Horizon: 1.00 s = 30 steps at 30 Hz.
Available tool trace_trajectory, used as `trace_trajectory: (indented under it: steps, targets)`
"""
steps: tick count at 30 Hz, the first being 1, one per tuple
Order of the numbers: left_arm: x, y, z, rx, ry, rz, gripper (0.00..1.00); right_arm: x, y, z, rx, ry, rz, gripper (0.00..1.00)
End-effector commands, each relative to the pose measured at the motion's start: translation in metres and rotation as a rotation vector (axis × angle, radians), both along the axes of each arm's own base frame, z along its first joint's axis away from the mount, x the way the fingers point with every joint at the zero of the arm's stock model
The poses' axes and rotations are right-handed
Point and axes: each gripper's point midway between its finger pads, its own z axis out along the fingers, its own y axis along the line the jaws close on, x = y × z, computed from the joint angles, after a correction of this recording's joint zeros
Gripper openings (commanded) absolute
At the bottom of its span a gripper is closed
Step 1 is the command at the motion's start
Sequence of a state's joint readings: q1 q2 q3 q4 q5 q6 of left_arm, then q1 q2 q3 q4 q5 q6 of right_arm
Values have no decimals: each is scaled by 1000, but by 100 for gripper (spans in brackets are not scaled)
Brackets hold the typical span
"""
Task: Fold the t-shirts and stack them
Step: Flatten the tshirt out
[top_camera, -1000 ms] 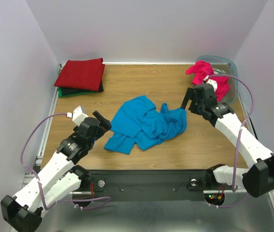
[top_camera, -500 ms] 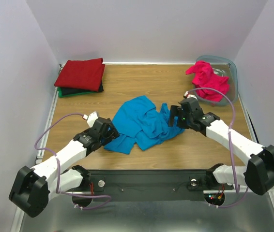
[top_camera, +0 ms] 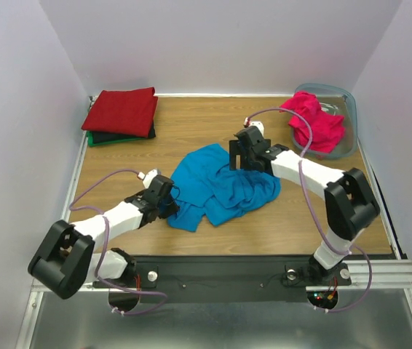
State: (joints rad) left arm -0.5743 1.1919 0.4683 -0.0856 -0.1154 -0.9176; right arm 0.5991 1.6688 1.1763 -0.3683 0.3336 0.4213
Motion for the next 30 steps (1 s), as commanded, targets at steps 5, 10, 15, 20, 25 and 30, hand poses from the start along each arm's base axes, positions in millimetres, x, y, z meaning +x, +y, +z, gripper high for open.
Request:
trace_trajectory:
  steps: [5, 10, 15, 20, 25, 30]
  targets:
    - [-2, -5, 5, -32, -39, -35, 0, 51, -2, -12, -132, -82, -101, 72]
    - [6, 0, 60, -92, -229, -19, 0, 50, -12, 2, -124, -121, -167, 4]
    - [10, 16, 128, -121, -413, 34, 0, 40, -34, 58, -102, -242, -230, 0]
    - [10, 22, 185, -153, -535, 40, 0, 13, -59, 163, 29, -447, -265, 0]
    - [12, 29, 274, -189, -705, 49, 0, -19, -91, 270, 111, -664, -293, 0]
    - [-7, 52, 376, -262, -915, 96, 0, -61, -130, 355, 193, -840, -351, 0]
